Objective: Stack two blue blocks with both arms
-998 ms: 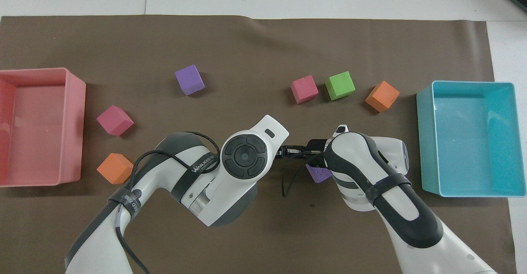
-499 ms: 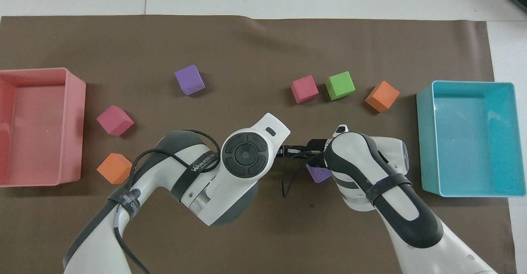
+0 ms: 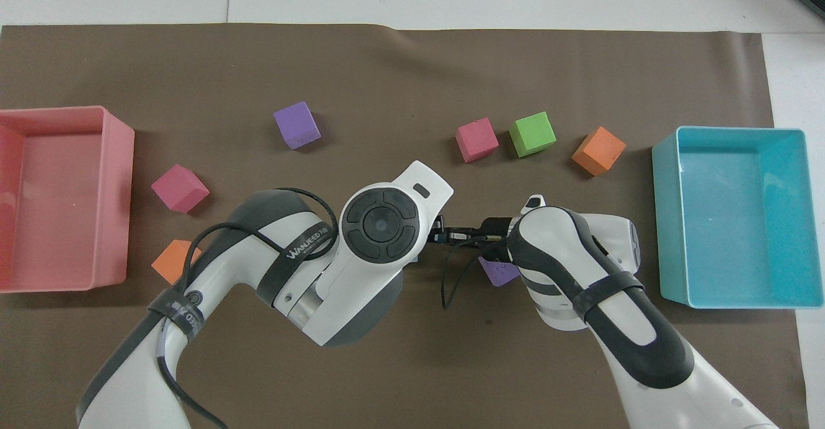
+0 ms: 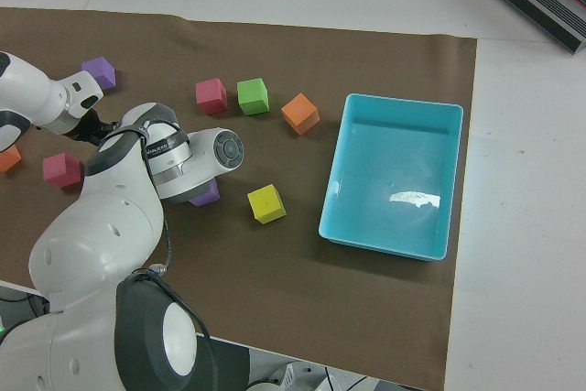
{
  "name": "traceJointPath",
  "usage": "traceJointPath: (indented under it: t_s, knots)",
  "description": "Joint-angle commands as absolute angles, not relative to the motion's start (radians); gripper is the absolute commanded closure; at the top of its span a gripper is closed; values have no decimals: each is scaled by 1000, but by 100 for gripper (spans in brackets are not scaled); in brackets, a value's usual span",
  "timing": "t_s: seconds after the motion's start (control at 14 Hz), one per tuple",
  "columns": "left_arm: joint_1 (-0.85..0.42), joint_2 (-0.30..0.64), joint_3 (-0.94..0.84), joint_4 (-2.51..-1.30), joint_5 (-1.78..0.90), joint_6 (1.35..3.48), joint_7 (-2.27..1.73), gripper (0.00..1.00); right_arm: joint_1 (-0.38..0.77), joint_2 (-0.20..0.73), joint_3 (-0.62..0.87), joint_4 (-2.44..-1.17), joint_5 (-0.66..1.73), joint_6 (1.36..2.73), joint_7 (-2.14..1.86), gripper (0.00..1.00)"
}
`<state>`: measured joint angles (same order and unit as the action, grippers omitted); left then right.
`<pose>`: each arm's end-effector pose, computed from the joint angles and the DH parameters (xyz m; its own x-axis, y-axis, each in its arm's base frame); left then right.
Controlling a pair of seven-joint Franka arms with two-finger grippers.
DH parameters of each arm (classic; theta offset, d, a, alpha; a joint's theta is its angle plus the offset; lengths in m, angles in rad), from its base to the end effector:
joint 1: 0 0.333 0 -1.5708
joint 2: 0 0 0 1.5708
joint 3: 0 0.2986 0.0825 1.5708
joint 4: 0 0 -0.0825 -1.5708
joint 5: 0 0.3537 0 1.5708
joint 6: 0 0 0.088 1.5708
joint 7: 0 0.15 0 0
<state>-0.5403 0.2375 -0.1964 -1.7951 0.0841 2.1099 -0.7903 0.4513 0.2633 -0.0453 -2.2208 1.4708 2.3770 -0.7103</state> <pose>0.4550 -0.3959 0.3799 0.9967 0.0220 0.0786 0.0192 -0.9991 0.0374 0.4795 0.2494 0.2336 0.9955 -0.0920 0.0203 -0.0414 -0.6204 -0.7832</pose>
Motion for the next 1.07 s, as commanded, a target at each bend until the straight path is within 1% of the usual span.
traceJointPath:
  t_s: [0.0,0.14,0.29,0.36,0.43,0.5,0.57,0.64,0.86,0.93,1.0]
  knots:
    - [-500,215,-192,-1706,107,1990,-740,0,440,264,-38,-2217,1513,2367,-755,100]
    - [-451,183,-192,-1677,107,1927,-674,0,440,264,-38,-2215,1514,2368,-755,100]
    - [-404,146,-192,-1674,107,1881,-611,0,440,265,-38,-2214,1520,2368,-756,100]
    - [-385,134,-190,-1674,106,1862,-583,0,442,265,-38,-2214,1537,2373,-756,97]
    - [-365,126,-190,-1674,106,1849,-568,0,445,264,-38,-2214,1545,2382,-761,83]
    - [-351,118,-190,-1674,106,1841,-551,0,449,262,-38,-2214,1546,2420,-771,56]
    - [-339,111,-190,-1674,106,1832,-540,0,456,261,-38,-2212,1546,2460,-775,54]
    - [-328,104,-190,-1674,107,1819,-534,0,459,258,-38,-2214,1546,2476,-773,44]
    - [-308,83,-175,-1674,104,1789,-494,0,457,252,-38,-2214,1546,2479,-767,42]
    - [-289,71,-173,-1674,103,1775,-461,0,459,245,-40,-2214,1546,2496,-764,36]
    - [-258,57,-173,-1674,94,1757,-433,0,457,238,-40,-2214,1546,2528,-765,36]
